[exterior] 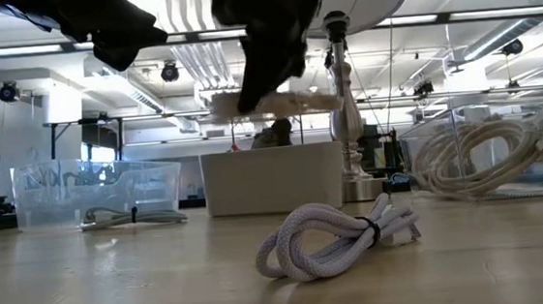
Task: Pick & Place USB Port
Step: Put the top light brown HDMI cable into the gray bin
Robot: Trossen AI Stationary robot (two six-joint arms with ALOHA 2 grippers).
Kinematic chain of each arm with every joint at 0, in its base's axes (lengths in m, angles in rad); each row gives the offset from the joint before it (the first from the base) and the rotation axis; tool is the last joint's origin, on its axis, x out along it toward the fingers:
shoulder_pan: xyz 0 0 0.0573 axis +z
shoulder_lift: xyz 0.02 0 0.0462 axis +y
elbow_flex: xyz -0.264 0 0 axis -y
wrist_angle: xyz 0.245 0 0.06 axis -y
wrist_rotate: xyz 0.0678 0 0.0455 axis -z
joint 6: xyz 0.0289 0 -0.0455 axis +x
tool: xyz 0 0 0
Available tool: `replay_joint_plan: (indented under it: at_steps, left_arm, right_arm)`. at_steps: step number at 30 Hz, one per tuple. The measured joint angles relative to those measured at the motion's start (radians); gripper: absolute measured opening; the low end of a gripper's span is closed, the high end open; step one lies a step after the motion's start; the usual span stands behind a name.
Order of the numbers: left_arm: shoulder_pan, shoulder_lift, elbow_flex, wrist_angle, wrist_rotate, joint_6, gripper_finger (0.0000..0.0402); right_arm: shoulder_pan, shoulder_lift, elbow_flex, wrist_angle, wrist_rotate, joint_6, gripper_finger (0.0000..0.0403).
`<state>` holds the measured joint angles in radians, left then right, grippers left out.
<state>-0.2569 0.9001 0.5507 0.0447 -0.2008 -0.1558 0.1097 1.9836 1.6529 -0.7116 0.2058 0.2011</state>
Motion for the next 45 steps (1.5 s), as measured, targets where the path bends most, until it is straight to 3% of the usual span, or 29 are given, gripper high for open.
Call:
replay_joint_plan:
  at_steps: [15, 25, 36, 45]
  left_arm:
    - [0.000, 0.000, 0.000, -0.001, -0.001, -0.006, 0.0151]
    - [0.000, 0.000, 0.000, -0.001, -0.002, -0.010, 0.0151]
    - [0.000, 0.000, 0.000, -0.001, -0.002, -0.010, 0.0151]
    - [0.000, 0.000, 0.000, -0.001, -0.002, -0.010, 0.0151]
  right_arm:
    - [-0.116, 0.024, -0.013, 0.009, 0.017, 0.036, 0.0034]
    - [-0.121, 0.028, -0.090, 0.163, 0.221, 0.088, 0.0034]
    - [-0.121, 0.030, -0.162, 0.203, 0.210, 0.139, 0.0035]
    - [-0.121, 0.030, -0.215, 0.266, 0.214, 0.136, 0.0091]
